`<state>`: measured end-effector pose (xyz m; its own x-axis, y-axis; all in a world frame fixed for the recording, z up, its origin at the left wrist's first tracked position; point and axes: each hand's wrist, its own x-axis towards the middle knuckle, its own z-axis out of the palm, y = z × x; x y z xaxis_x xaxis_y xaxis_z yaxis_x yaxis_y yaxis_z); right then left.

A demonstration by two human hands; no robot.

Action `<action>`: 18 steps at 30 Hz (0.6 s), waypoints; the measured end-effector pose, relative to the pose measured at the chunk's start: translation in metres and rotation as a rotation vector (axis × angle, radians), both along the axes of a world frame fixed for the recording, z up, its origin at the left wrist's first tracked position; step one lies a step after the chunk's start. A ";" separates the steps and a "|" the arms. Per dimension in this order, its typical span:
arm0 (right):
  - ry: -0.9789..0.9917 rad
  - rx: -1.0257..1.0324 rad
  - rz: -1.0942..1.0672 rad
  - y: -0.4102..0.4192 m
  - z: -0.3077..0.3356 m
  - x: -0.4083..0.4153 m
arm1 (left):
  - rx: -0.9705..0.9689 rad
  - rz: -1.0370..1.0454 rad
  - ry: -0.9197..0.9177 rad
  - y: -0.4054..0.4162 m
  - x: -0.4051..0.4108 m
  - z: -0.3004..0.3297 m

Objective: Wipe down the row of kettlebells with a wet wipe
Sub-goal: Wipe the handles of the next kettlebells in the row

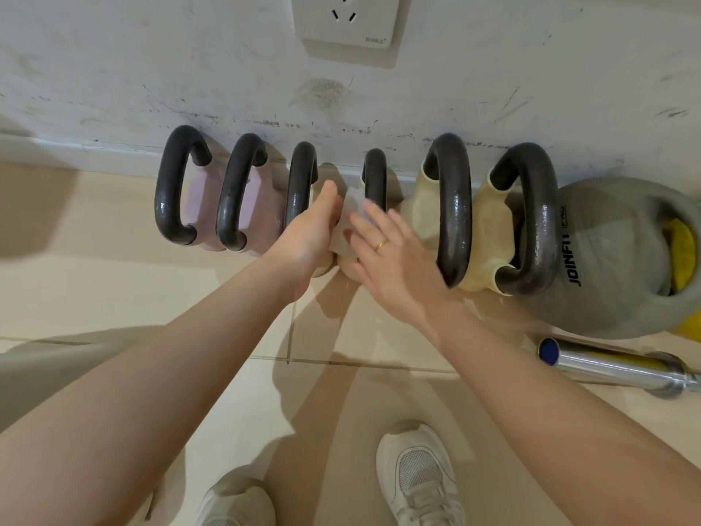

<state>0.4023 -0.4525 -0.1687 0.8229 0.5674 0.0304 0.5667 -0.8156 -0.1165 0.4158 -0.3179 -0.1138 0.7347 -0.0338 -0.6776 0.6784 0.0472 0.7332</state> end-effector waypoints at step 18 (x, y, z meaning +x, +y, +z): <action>0.485 -0.083 -0.032 -0.003 0.045 0.073 | 0.170 -0.126 -0.015 -0.008 0.003 -0.007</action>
